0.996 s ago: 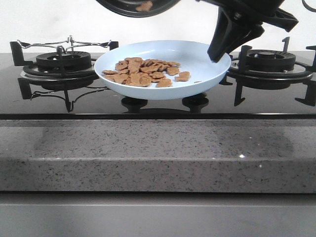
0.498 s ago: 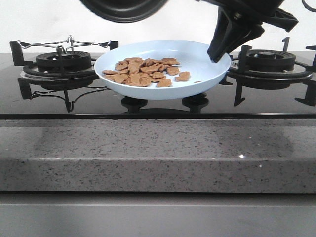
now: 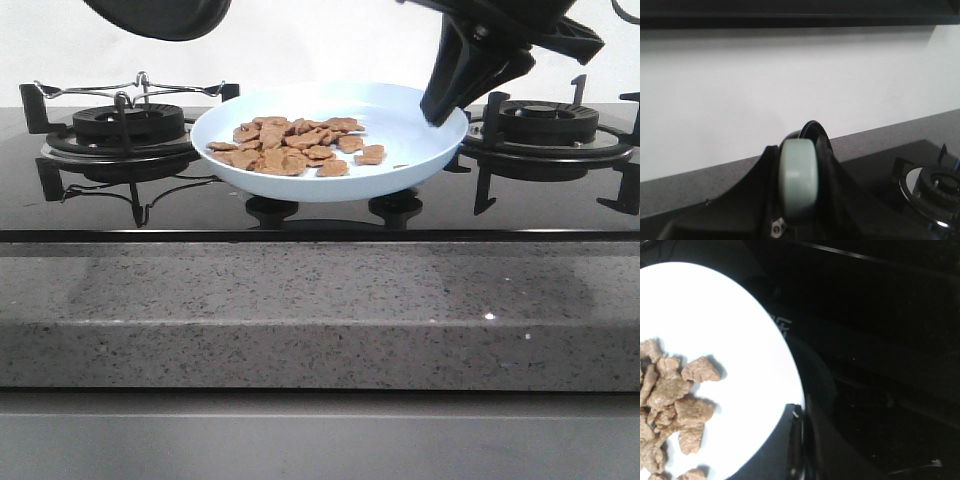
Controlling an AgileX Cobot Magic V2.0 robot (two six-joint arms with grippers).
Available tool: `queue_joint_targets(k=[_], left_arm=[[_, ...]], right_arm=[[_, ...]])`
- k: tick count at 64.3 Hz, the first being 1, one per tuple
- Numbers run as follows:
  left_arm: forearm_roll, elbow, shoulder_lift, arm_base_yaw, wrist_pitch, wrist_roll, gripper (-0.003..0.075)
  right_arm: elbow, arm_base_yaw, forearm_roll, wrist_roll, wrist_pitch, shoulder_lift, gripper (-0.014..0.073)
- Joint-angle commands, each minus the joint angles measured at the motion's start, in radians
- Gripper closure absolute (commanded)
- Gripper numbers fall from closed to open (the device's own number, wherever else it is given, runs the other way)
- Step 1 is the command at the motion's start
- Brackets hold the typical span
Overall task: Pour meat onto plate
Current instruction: 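Tilt the pan upright and lower it onto its burner with the left gripper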
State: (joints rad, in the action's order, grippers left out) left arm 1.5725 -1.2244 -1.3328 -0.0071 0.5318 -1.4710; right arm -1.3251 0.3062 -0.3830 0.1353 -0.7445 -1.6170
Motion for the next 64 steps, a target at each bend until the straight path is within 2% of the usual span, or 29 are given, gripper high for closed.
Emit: queue_joint_targets(k=[1, 13, 21, 32, 43, 64], left_arm=[[0.036, -0.074, -0.014, 0.053, 0.065, 0.133, 0.0729], [0.055, -0.123, -0.119, 0.141, 0.11, 0.303, 0.0729], [0.124, -0.132, -0.189, 0.185, 0.149, 0.381, 0.0729], [0.288, -0.132, -0.293, 0.246, 0.278, 0.416, 0.0729], [0.292, -0.134, -0.387, 0.261, 0.314, 0.483, 0.0729], [0.292, -0.134, -0.471, 0.261, 0.309, 0.483, 0.0728]], right_arm=[[-0.023, 0.001, -0.031, 0.007, 0.041, 0.05, 0.0707], [-0.023, 0.001, -0.031, 0.007, 0.041, 0.05, 0.0707], [-0.023, 0.001, -0.031, 0.007, 0.041, 0.05, 0.0707], [-0.023, 0.001, -0.031, 0.007, 0.041, 0.05, 0.0707], [-0.023, 0.001, -0.031, 0.007, 0.041, 0.05, 0.0707], [-0.023, 0.001, -0.031, 0.007, 0.041, 0.05, 0.0707]])
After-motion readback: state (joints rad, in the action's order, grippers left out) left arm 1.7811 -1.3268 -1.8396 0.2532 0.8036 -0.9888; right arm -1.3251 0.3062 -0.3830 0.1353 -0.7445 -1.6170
